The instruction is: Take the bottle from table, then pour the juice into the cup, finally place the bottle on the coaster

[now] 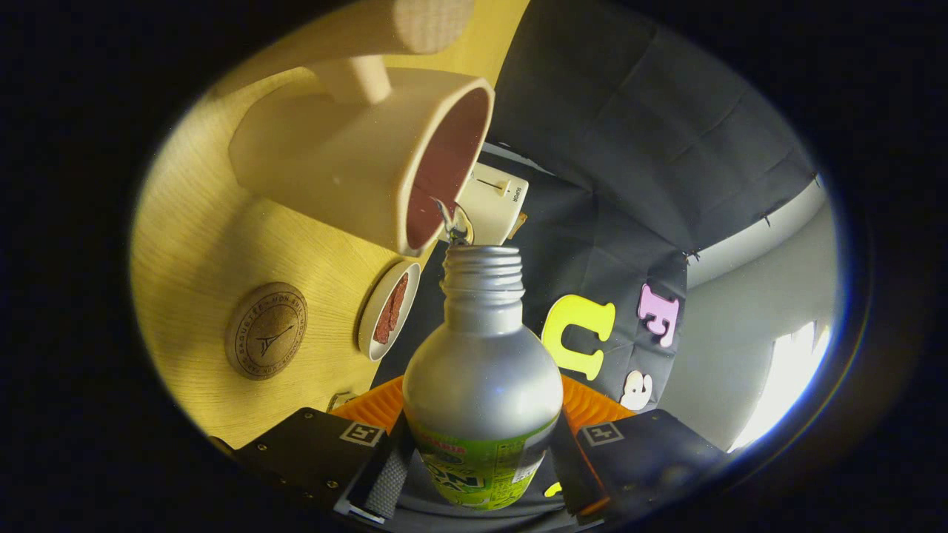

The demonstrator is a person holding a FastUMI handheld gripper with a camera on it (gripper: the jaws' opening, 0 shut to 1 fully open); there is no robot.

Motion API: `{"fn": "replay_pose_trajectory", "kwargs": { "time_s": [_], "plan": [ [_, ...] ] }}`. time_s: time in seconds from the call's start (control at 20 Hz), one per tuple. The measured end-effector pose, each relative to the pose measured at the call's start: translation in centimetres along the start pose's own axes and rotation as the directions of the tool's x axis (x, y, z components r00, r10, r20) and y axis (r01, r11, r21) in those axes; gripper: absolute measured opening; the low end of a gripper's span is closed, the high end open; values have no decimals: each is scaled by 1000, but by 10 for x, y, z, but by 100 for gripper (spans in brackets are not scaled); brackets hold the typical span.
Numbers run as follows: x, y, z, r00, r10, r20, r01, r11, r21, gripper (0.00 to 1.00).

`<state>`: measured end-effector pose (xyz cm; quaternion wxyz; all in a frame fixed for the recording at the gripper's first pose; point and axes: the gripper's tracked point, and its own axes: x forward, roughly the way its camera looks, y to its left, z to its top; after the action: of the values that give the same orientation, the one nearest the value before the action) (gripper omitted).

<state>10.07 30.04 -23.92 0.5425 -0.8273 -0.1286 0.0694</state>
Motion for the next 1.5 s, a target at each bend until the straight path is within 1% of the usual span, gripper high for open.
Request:
{"fn": "replay_pose_trajectory", "kwargs": {
  "time_s": [0.25, 0.75, 1.3, 1.5],
  "plan": [
    [1, 2, 2, 1000, 10, 16, -9, 1000, -25, 81],
    [2, -12, 1, 1000, -22, 17, 23, 998, -62, 81],
    [-1, -17, -1, 999, -19, 28, 23, 991, -134, 81],
    [-1, -24, 4, 998, -44, 48, 52, 982, -182, 81]
  ]
}}
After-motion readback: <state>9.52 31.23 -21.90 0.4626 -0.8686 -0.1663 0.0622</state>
